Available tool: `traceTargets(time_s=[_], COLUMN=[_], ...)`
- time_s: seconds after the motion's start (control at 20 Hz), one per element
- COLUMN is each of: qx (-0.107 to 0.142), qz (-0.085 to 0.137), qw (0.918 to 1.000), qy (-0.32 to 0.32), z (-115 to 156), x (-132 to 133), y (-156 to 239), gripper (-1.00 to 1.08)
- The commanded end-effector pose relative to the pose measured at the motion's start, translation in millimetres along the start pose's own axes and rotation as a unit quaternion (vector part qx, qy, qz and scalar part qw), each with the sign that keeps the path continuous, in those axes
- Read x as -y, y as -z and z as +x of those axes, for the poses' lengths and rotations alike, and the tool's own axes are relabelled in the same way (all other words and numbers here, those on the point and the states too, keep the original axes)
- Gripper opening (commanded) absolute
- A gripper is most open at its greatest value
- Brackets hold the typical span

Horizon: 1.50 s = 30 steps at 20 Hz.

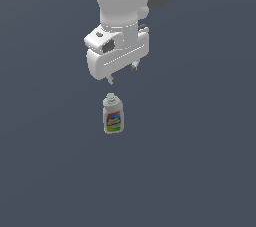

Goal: Pick up the object and move it to a goal position.

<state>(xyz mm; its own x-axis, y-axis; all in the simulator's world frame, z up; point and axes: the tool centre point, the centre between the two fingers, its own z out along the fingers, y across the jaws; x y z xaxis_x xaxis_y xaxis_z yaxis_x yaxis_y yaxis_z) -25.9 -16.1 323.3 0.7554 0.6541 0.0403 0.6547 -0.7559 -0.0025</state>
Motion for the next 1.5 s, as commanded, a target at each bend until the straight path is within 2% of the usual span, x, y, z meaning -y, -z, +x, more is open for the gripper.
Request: traceTargets(time_s=[0.0,0.35,0.7,1.05,1.45], qx=[0.001,0.005,0.009,0.012,0.016], qz=[0.0,0.0,0.001,0.002,0.005], qw=[0.9995,0.9935,0.9805,0.9606,0.9313], qy=[0.031,0.114,0.196,0.277,0.364], z=[0,-1,-1,-3,-4], x=[-4,-16,-27,-39,-51], y=[-3,-10,-18,-26,-35], gripper=[1.0,1.0,1.0,1.0,1.0])
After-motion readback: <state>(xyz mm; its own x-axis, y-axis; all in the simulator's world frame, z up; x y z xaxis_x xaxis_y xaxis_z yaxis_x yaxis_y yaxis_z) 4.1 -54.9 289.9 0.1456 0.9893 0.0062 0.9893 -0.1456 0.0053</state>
